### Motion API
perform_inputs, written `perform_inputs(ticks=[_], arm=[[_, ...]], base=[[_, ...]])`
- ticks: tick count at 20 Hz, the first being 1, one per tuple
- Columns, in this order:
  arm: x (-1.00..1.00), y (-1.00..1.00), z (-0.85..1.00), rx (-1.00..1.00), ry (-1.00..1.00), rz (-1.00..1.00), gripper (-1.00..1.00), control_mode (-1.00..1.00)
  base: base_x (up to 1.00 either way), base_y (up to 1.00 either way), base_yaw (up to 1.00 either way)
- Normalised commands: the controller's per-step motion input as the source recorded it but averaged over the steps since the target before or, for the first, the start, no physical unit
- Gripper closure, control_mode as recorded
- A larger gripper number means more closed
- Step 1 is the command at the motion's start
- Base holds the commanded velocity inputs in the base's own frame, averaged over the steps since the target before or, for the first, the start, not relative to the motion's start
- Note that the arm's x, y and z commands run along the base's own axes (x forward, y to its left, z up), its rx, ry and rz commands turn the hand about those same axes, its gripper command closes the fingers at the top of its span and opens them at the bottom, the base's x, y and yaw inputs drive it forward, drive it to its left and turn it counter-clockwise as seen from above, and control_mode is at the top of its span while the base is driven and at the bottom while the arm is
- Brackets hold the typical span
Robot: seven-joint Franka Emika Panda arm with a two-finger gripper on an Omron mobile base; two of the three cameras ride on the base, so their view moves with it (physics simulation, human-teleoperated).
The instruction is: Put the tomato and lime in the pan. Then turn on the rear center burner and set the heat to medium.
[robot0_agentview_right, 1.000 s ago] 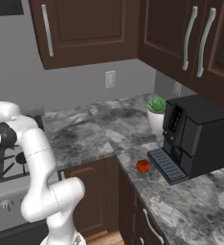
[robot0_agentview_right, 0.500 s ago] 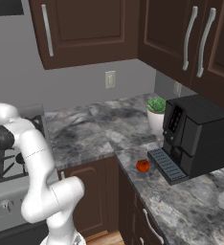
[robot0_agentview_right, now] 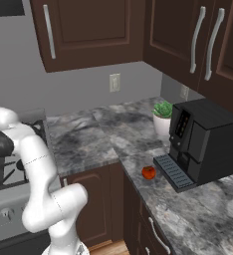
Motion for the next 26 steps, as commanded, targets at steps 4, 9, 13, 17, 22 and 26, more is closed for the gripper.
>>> perform_inputs(ticks=[4, 9, 13, 17, 22, 26], arm=[[-0.15, -0.17, 0.35, 0.0, -0.02, 0.0, -1.0, -1.0], [-0.46, -0.63, 0.24, 0.05, -0.02, 0.0, -1.0, -1.0], [-0.59, -0.69, 0.15, 0.07, -0.05, 0.0, -1.0, -1.0], [-0.67, -0.78, 0.03, 0.07, -0.05, 0.0, -1.0, -1.0], [-0.57, -0.75, 0.21, 0.07, -0.06, 0.0, -1.0, -1.0], [-0.57, -0.76, 0.37, 0.09, -0.06, 0.0, -1.0, -1.0]], base=[[0.0, 0.0, 0.0], [0.0, 0.0, 0.0], [0.0, 0.0, 0.0], [0.0, 0.0, 0.0], [0.0, 0.0, 0.0], [0.0, 0.0, 0.0]])
